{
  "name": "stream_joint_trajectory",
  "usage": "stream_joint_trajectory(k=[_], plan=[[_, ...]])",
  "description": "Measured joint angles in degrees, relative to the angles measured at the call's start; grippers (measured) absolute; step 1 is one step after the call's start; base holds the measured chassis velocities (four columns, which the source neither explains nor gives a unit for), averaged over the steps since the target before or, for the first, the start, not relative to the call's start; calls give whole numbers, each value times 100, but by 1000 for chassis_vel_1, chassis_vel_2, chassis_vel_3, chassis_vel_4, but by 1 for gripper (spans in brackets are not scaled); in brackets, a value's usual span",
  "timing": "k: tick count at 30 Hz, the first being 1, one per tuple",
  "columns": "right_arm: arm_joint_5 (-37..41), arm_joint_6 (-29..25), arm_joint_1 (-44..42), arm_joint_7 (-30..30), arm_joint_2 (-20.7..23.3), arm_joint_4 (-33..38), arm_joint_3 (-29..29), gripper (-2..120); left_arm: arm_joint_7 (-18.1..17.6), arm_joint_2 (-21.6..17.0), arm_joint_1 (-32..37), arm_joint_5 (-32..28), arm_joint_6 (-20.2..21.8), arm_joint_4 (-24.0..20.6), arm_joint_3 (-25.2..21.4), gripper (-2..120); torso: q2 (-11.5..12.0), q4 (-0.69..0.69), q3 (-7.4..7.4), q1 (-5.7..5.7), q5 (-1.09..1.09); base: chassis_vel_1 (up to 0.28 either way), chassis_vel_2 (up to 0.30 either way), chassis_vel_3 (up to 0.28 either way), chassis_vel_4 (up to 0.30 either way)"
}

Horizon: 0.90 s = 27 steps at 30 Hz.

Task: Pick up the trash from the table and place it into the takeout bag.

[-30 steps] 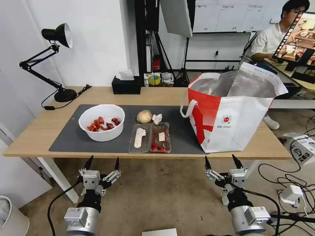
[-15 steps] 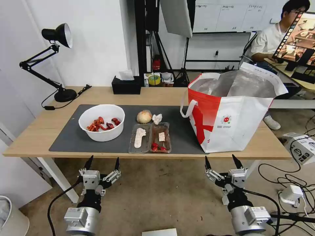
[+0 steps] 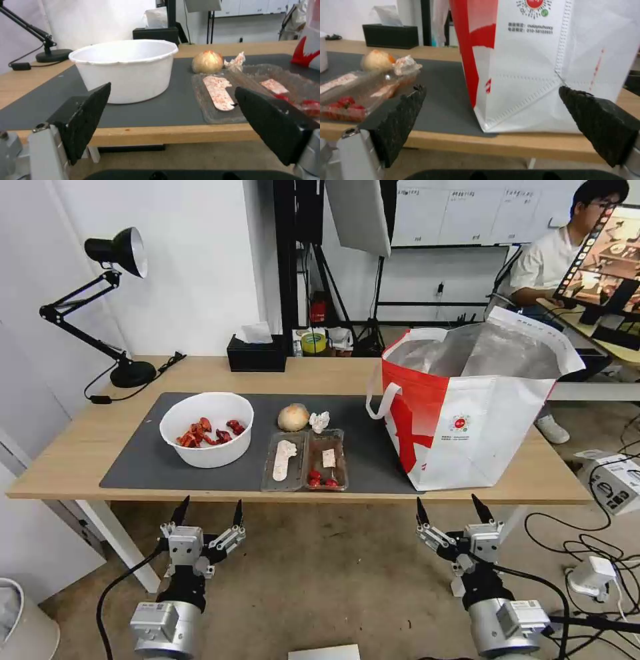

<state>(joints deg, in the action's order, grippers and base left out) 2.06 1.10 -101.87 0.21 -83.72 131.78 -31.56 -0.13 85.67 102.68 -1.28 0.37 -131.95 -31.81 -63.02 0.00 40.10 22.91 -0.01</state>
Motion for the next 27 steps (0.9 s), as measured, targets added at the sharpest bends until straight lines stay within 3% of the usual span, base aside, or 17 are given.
stream_joint_trajectory(k=[2, 3, 6, 7, 9, 10, 11, 14, 27], plan=[[537, 289, 349, 83, 553, 10, -33, 100, -115, -134, -216, -540, 168, -129, -158, 100, 0, 0, 0, 1, 2, 0, 0, 0, 0], [537, 289, 349, 83, 553, 10, -33, 100, -115, -134, -216, -540, 168, -129, -158, 100, 0, 0, 0, 1, 2, 0, 0, 0, 0], [1179, 634, 758, 177, 1214, 31, -72, 100, -262, -319, -509, -1297, 401, -296, -374, 100, 1, 1, 0, 1, 2, 0, 0, 0, 0], [1179, 634, 758, 177, 1214, 31, -72, 100, -262, -319, -509, -1297, 401, -296, -374, 100, 1, 1, 0, 1, 2, 0, 0, 0, 0], [1589, 855, 1020, 243, 1637, 42, -97, 100, -306, -379, -628, -1611, 429, -330, -446, 100, 1, 0, 0, 2, 2, 0, 0, 0, 0], [1589, 855, 1020, 243, 1637, 42, -97, 100, -306, -379, -628, -1611, 429, -330, -446, 100, 1, 0, 0, 2, 2, 0, 0, 0, 0], [1963, 1060, 1261, 301, 2027, 55, -121, 100, -307, -389, -638, -1682, 429, -330, -452, 100, 2, 1, 1, 1, 2, 0, 0, 0, 0], [2261, 1110, 1472, 301, 2327, 56, -123, 100, -303, -392, -639, -1690, 427, -324, -446, 100, 1, 3, 1, 1, 0, 0, 0, 0, 0], [2347, 1113, 1518, 281, 2344, -106, -7, 100, -253, -396, -646, -1691, 565, -248, -368, 100, 1, 0, 0, 1, 1, 0, 0, 0, 0]])
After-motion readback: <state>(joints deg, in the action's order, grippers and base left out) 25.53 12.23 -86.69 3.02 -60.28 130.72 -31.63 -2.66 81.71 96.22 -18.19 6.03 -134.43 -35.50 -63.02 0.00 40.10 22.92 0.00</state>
